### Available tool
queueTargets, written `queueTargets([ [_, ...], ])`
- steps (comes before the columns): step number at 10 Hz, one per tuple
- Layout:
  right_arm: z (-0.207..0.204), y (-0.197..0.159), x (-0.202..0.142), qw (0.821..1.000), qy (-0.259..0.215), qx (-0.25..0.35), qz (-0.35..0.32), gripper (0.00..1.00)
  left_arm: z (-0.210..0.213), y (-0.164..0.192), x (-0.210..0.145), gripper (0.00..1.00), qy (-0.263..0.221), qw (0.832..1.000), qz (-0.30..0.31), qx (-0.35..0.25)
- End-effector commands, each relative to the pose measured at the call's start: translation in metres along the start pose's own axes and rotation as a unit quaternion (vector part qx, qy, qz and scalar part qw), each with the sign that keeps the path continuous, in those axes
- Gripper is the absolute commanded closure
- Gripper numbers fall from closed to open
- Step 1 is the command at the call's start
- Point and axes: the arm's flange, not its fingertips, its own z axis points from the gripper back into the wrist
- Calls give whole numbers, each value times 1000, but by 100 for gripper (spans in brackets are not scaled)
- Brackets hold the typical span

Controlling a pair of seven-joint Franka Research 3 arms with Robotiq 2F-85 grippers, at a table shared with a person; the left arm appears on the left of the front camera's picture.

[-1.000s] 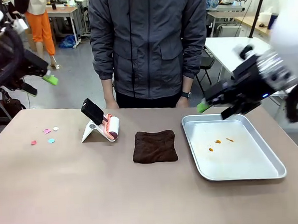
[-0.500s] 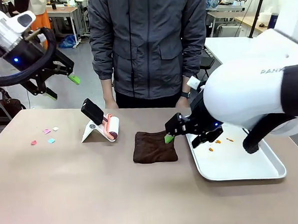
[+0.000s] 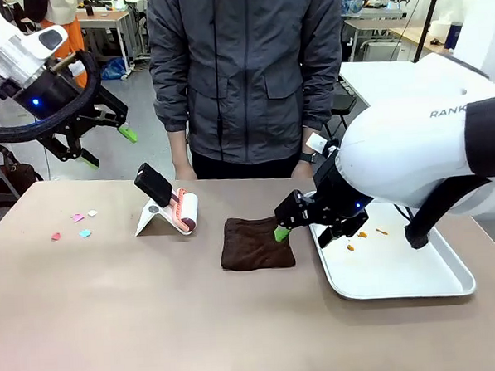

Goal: Clean the surface of the table.
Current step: Hold the Lint Roller with your left hand and the towel with your right hand.

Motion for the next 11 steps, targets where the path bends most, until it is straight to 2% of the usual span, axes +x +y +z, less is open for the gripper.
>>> queueTargets([
  [1,1,-2,2,1000,-1,-1,-2,0,-1,1,0,0,1,1000,1,0],
  [2,-3,2,18,1000,-15,-11,-16,0,-12,-3,16,0,22,1000,3,-13],
  [3,-11,12,39,1000,-7,-2,7,0,-22,-5,30,0,24,1000,-3,-18],
  [4,-21,23,59,1000,-8,-12,5,0,-29,-3,42,0,-8,1000,-13,-4],
  [7,-54,40,108,998,-11,-56,-32,0,-53,5,68,0,13,999,-11,32],
  [9,-76,41,128,997,4,-68,-42,0,-78,17,83,0,27,998,2,54],
  [11,-95,35,139,992,-2,-109,-56,0,-99,26,89,0,40,999,-4,31],
])
